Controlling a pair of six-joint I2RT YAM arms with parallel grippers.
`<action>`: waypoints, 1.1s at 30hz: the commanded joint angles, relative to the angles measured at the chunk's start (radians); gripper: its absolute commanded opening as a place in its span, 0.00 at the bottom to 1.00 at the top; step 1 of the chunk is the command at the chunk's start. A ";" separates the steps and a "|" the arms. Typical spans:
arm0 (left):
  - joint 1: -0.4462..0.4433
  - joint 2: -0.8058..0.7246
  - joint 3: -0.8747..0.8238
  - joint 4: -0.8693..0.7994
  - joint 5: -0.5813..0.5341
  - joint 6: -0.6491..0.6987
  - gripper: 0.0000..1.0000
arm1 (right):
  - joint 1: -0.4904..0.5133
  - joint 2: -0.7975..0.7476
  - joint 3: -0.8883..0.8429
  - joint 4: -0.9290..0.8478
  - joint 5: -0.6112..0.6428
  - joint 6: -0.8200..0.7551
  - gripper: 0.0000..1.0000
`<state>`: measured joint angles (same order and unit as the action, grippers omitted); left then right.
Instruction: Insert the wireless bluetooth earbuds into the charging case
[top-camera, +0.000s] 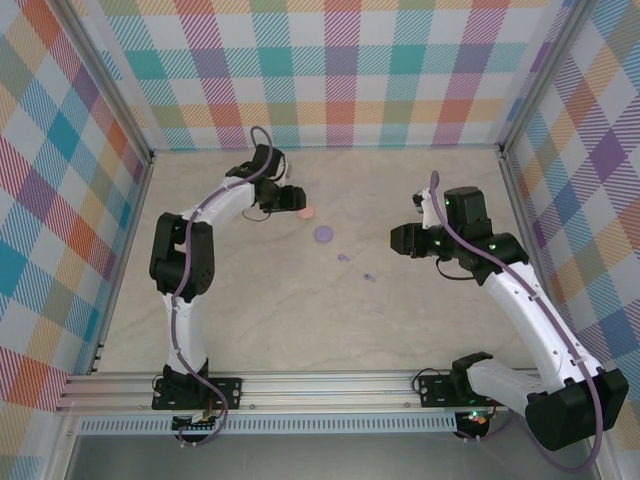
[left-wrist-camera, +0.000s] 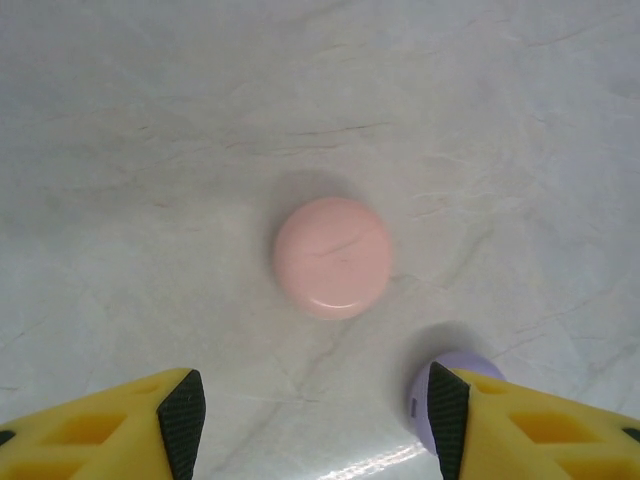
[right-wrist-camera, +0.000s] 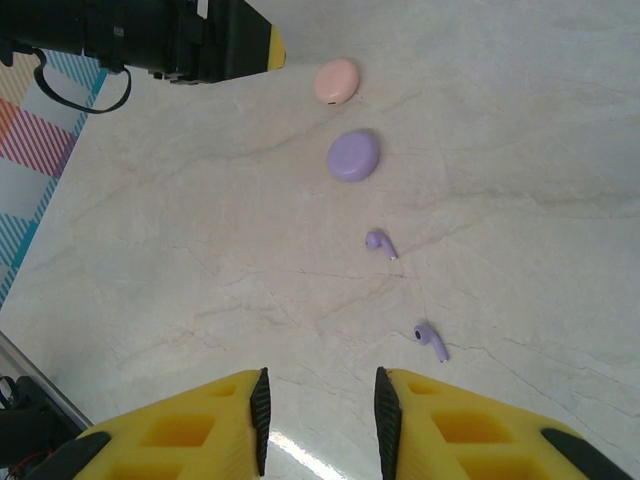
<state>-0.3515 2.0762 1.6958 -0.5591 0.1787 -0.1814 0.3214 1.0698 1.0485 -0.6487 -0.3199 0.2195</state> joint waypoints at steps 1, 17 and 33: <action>-0.069 -0.009 0.051 -0.106 -0.096 0.057 0.62 | 0.004 -0.001 -0.014 -0.012 0.010 -0.010 0.38; -0.174 0.268 0.332 -0.236 -0.062 0.134 0.62 | 0.004 -0.017 -0.028 -0.033 0.020 0.001 0.42; -0.179 0.255 0.256 -0.275 -0.019 0.097 0.49 | 0.004 -0.011 -0.034 -0.032 0.016 0.006 0.45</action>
<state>-0.5282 2.3821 2.0006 -0.7788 0.1467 -0.0463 0.3214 1.0695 1.0264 -0.6750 -0.2977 0.2218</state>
